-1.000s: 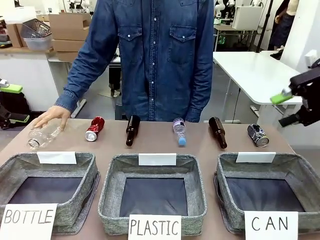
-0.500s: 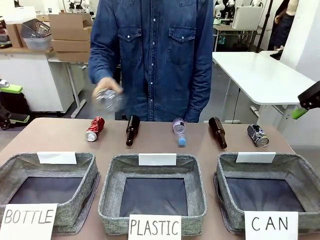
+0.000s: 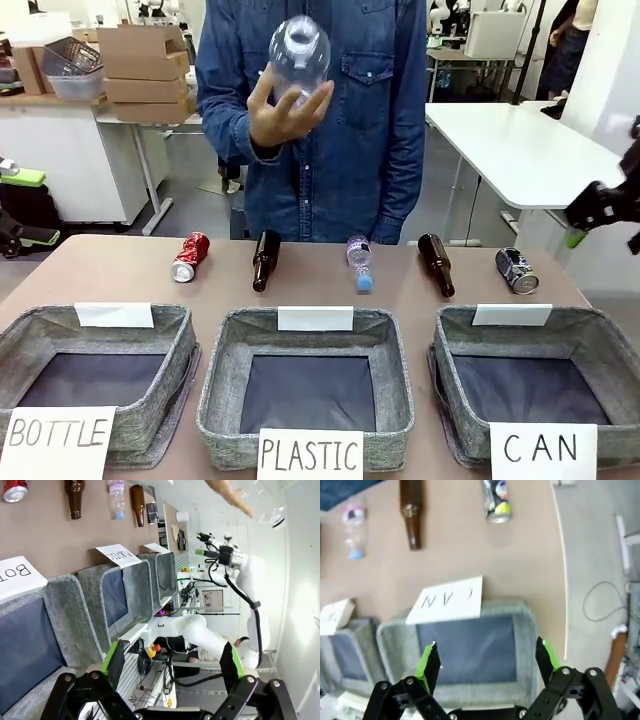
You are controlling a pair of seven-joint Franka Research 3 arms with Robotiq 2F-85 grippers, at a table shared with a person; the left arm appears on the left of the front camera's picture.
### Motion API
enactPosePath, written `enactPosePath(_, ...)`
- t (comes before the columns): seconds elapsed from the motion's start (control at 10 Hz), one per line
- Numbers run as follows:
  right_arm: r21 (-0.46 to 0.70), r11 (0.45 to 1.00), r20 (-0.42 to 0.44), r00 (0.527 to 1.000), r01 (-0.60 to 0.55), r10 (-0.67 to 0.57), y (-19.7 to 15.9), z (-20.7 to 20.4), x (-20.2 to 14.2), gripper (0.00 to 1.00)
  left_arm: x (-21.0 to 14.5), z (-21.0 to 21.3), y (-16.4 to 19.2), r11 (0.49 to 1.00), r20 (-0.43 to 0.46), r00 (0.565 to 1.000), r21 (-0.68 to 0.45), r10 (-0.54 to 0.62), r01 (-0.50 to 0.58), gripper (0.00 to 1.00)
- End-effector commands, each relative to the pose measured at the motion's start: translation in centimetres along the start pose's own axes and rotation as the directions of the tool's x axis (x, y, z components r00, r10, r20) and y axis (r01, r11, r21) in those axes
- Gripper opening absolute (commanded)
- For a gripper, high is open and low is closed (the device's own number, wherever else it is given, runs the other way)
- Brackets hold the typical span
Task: Sort the can waste into the basket.
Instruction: Pick up the can waste from the table and place it in the right Fabric basket.
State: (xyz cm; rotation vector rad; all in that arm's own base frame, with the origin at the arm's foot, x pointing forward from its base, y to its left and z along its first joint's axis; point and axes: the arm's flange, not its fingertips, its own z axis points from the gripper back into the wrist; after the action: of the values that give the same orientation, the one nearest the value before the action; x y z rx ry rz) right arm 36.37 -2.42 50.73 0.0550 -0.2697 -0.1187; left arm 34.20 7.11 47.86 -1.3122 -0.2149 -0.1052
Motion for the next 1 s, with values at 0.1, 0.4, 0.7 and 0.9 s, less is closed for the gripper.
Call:
enactPosePath(0.1, 0.012, 0.999, -0.019, 0.999, 0.037, -0.037, -0.6, -8.7, 8.6, 1.0, 0.0, 0.2, -0.2, 1.0, -0.006, 1.0, -0.003, -0.024, 0.024, 1.0)
enactPosePath(0.4, 0.047, 0.998, 0.031, 0.999, 0.036, -0.038, -1.2, -15.7, 11.8, 1.0, 0.0, 0.2, -0.2, 1.0, -0.006, 1.0, -0.003, -0.024, 0.024, 1.0)
enactPosePath(0.7, 0.061, 0.996, 0.009, 0.998, 0.059, -0.059, -2.1, -20.8, 14.1, 1.0, 0.0, 0.2, -0.2, 1.0, -0.006, 1.0, -0.003, -0.024, 0.024, 1.0)
enactPosePath(0.9, 0.023, 0.996, 0.036, 0.995, 0.088, -0.089, -2.0, -22.4, 14.8, 1.0, 0.0, 0.2, -0.2, 1.0, -0.006, 1.0, -0.003, -0.024, 0.024, 1.0)
